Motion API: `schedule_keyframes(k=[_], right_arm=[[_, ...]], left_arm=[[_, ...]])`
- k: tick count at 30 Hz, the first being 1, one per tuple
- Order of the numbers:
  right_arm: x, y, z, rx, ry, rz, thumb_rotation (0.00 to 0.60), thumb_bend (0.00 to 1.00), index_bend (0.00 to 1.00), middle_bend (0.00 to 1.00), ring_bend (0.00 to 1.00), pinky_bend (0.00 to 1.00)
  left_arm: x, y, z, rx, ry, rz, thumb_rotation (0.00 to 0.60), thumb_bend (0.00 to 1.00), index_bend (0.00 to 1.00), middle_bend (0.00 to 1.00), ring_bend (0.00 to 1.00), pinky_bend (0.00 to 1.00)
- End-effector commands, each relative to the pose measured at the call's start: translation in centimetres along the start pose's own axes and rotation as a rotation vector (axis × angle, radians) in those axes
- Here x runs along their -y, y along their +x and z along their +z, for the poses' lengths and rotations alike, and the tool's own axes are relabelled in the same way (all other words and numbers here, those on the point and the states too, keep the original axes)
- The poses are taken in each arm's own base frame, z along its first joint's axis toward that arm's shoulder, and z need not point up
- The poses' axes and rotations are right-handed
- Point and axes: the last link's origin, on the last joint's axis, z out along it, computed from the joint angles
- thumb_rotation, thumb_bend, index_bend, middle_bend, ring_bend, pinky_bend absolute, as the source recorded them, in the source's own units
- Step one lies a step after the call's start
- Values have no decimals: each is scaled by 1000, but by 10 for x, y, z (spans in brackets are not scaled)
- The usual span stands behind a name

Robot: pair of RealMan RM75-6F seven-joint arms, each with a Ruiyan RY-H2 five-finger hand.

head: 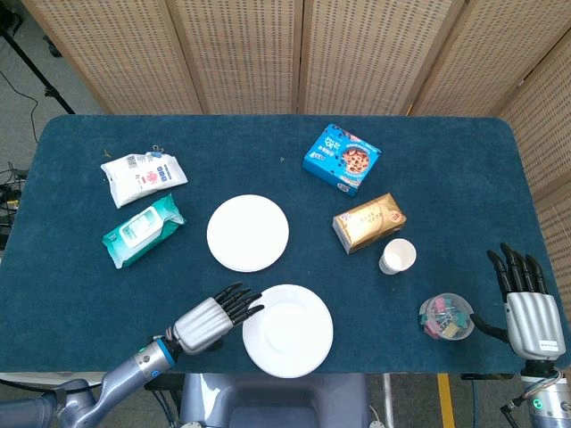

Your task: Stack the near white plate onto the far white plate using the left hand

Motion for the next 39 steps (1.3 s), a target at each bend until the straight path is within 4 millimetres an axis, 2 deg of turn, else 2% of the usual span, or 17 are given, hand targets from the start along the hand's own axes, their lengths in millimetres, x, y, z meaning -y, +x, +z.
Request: schedule_keyframes(k=[1, 5, 19, 26, 29, 35, 39], right_arm=[[-1, 0, 1, 1, -1, 1, 600, 0, 0, 0, 0, 0], [-2, 1, 2, -1, -5, 5, 600, 0, 0, 0, 0, 0], [-1, 3, 0, -3, -2, 7, 600, 0, 0, 0, 0, 0], [0, 3, 0, 2, 10, 13, 600, 0, 0, 0, 0, 0], [0, 4, -1, 0, 14, 18, 600, 0, 0, 0, 0, 0], [-1, 6, -1, -7, 15, 27, 600, 0, 0, 0, 0, 0], [-2, 7, -1, -8, 14, 29, 600, 0, 0, 0, 0, 0]], left_arm=[[-7, -2, 12, 3, -17, 19, 600, 199, 0, 0, 0, 0], [-12, -4, 17, 6, -30, 38, 600, 229, 0, 0, 0, 0], [-22, -17, 27, 16, -40, 59, 600, 231, 0, 0, 0, 0], [-31, -25, 36, 11, -40, 42, 600, 274, 7, 0, 0, 0], [-33, -27, 38, 12, -39, 40, 600, 289, 89, 0, 0, 0], [-31, -27, 42, 7, -17, 27, 600, 377, 462, 0, 0, 0], [-29, -27, 43, 4, -1, 13, 600, 409, 591, 0, 0, 0]])
